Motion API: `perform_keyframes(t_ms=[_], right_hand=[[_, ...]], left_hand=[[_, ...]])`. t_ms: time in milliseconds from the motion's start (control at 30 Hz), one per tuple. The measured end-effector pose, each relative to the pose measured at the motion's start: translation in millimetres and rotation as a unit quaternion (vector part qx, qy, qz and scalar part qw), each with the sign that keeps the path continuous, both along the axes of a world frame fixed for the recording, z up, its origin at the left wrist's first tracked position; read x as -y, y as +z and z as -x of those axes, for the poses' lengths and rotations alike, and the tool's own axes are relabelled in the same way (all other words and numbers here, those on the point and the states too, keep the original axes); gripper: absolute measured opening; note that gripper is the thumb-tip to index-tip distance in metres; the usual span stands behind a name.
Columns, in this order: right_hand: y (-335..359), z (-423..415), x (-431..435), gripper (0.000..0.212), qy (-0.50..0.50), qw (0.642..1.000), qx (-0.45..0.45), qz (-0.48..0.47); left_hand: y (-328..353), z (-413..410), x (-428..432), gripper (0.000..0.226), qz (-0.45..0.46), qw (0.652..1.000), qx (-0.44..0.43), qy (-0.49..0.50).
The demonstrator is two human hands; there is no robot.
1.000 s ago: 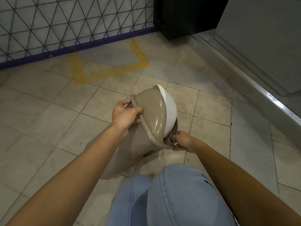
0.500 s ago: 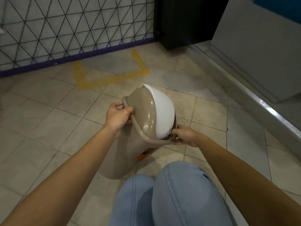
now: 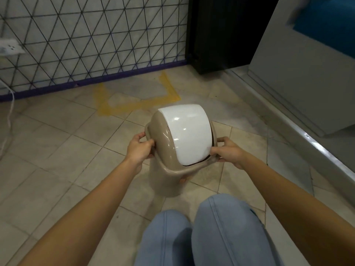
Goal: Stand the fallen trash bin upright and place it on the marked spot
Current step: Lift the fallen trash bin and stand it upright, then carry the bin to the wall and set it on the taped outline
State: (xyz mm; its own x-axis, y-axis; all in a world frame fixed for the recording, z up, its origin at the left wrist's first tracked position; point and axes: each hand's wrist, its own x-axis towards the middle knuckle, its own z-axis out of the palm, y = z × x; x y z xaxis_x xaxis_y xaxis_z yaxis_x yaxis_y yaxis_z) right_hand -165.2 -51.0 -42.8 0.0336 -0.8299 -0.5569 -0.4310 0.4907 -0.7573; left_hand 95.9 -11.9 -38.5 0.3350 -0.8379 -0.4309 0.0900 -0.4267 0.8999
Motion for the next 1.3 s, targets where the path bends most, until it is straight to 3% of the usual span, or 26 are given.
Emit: perform_keyframes(t_ms=[233, 533, 667, 800, 900, 1067, 1200, 1300], right_hand=[[4, -5, -3, 0.072, 0.050, 0.998, -0.014, 0.020], [-2, -10, -9, 0.074, 0.081, 0.997, -0.003, 0.020], [-3, -9, -10, 0.077, 0.081, 0.996, -0.005, 0.031], [-4, -8, -10, 0.084, 0.100, 0.989, -0.058, 0.092], [-1, -7, -9, 0.104, 0.121, 0.974, -0.084, 0.171], [3, -15, -15, 0.129, 0.196, 0.948, -0.097, 0.232], [-3, -20, -21, 0.133, 0.191, 0.945, -0.083, 0.250], [-5, -23, -19, 0.134, 0.190, 0.945, -0.081, 0.253]], left_hand=[[-21, -12, -8, 0.058, -0.013, 0.999, -0.041, 0.001], [-36, -25, -14, 0.058, 0.009, 1.000, -0.013, -0.025], [-39, -20, -16, 0.055, 0.026, 0.998, 0.057, -0.021], [-36, -15, -24, 0.051, 0.105, 0.970, 0.219, -0.009], [-35, -12, -36, 0.049, 0.168, 0.958, 0.232, -0.007], [-35, -6, -55, 0.072, 0.210, 0.941, 0.261, -0.050], [-40, -5, -60, 0.094, 0.208, 0.925, 0.300, -0.110], [-41, -6, -60, 0.099, 0.203, 0.923, 0.308, -0.111]])
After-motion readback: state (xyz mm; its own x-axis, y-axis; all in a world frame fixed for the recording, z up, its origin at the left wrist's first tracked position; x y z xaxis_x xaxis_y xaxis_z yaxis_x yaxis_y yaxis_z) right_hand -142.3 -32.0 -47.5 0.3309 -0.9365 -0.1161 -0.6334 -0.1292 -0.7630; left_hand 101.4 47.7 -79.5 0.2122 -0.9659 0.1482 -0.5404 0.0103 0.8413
